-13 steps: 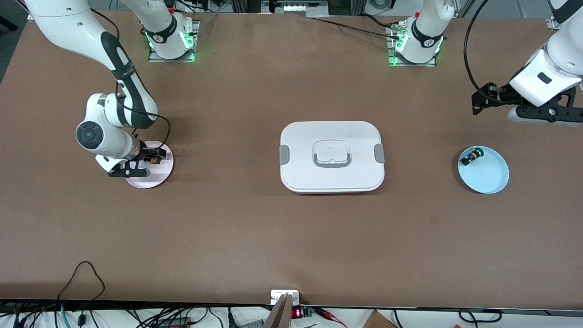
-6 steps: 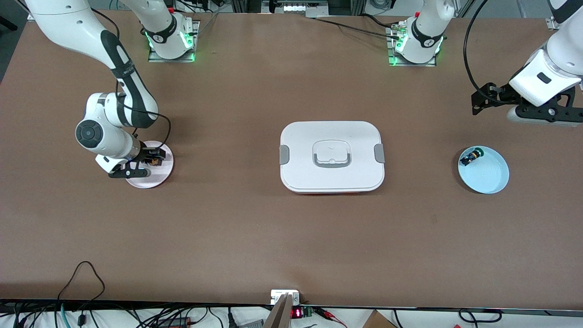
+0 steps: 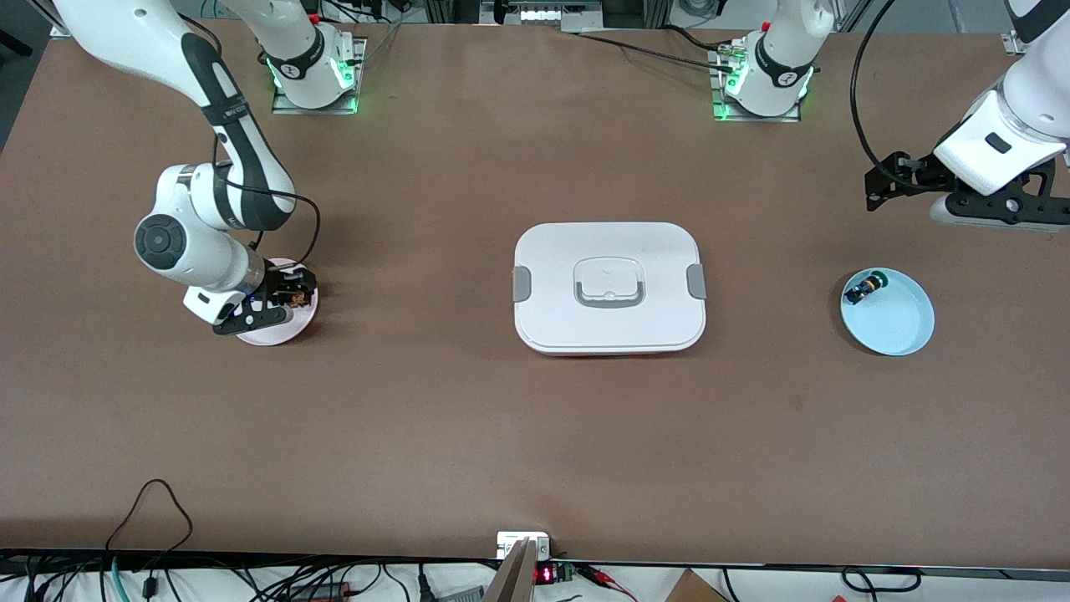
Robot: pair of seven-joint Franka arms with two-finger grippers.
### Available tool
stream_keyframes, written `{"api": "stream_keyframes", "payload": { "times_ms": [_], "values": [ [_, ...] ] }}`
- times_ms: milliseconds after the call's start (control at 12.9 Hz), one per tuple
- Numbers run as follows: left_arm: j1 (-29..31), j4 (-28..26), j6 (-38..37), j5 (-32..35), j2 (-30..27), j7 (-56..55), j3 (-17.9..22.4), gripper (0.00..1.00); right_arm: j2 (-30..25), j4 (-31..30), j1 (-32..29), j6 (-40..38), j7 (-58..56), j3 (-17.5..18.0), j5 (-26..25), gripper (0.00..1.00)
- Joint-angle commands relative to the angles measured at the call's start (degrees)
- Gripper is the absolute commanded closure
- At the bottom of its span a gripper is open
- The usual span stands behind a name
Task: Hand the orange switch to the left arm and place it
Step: 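Close the right gripper on the orange switch, then lift the orange switch with the right gripper above the plate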
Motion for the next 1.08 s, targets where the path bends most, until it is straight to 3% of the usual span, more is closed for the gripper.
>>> {"api": "stream_keyframes", "payload": {
  "times_ms": [0, 386, 618, 772, 1004],
  "values": [
    [-0.3, 0.6, -1.1, 0.1, -0.4, -0.6, 0.0, 0.0, -0.6, 7.8, -0.4, -12.2, -3.9, 0.2, 2.7, 1.0],
    [-0.3, 0.6, -1.1, 0.0, -0.4, -0.5, 0.0, 0.0, -2.8, 13.8, 0.1, -16.1, -5.2, 1.2, 3.2, 1.0],
    [-0.3, 0.7, -1.1, -0.6, -0.4, -0.5, 0.1, 0.0, -5.7, 16.5, 0.1, -16.4, -5.7, 4.8, 4.7, 1.0],
    [0.0, 1.1, -1.1, -1.2, -0.2, -0.5, 0.1, 0.0, -8.1, 17.9, 0.1, -16.5, -8.6, 7.3, 8.3, 1.0],
    [-0.6, 5.7, -4.2, -1.6, 3.0, -0.1, 0.0, 0.0, -11.5, 18.5, 0.0, -16.6, -14.8, 10.6, 11.1, 1.0]
  ]
}}
